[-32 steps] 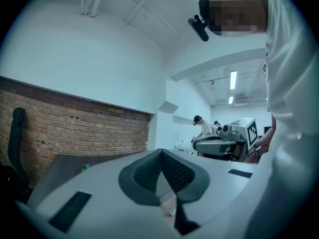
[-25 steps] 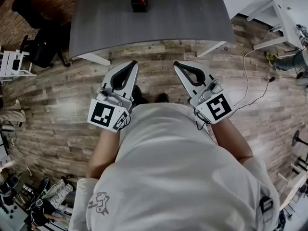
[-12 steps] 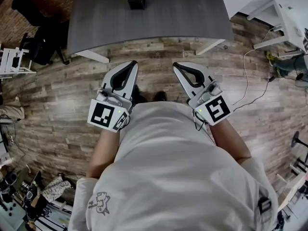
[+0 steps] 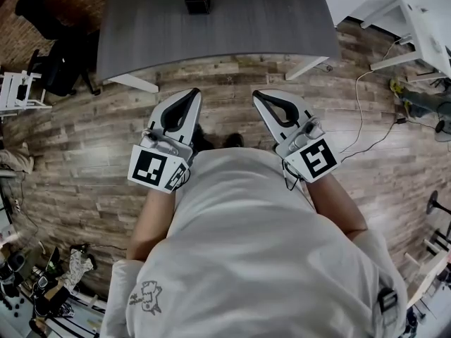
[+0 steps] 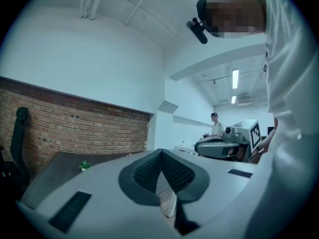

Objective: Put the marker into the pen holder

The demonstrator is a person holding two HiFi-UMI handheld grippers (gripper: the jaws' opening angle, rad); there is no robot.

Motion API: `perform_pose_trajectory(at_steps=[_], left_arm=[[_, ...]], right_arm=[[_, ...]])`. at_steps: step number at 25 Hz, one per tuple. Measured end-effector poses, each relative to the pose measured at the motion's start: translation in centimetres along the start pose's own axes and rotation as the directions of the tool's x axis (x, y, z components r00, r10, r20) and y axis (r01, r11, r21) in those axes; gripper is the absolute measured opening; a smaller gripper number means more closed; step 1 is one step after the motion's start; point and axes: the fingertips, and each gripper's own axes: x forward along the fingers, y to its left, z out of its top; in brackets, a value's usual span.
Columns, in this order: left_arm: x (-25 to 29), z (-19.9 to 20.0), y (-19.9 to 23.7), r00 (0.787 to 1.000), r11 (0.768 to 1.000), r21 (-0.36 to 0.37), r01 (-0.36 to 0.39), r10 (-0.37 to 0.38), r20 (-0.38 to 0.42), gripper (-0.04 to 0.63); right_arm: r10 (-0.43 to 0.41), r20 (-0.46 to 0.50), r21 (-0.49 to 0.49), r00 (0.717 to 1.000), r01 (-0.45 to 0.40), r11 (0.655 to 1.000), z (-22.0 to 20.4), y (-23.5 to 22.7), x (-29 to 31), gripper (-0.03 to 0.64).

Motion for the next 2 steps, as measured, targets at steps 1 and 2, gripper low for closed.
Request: perform_pose_trajectory(at_steps=[1,2], left_arm=[[0.03,0.02,0.06,1.0,1.0,0.0,0.0,0.0,0.001,0.011],[0.06,0.03,0.11,1.0,1.0,0.0,0.0,0.0,0.003,0.011]], right_arm=[[-0.001,0.0,0.0,1.0,0.001,1.0,-0.02,-0.07,0.02,0.003],[-0.003,0.001,0.0,1.0,0.003,1.0,-0.04,-0.14,0.03,0.003]])
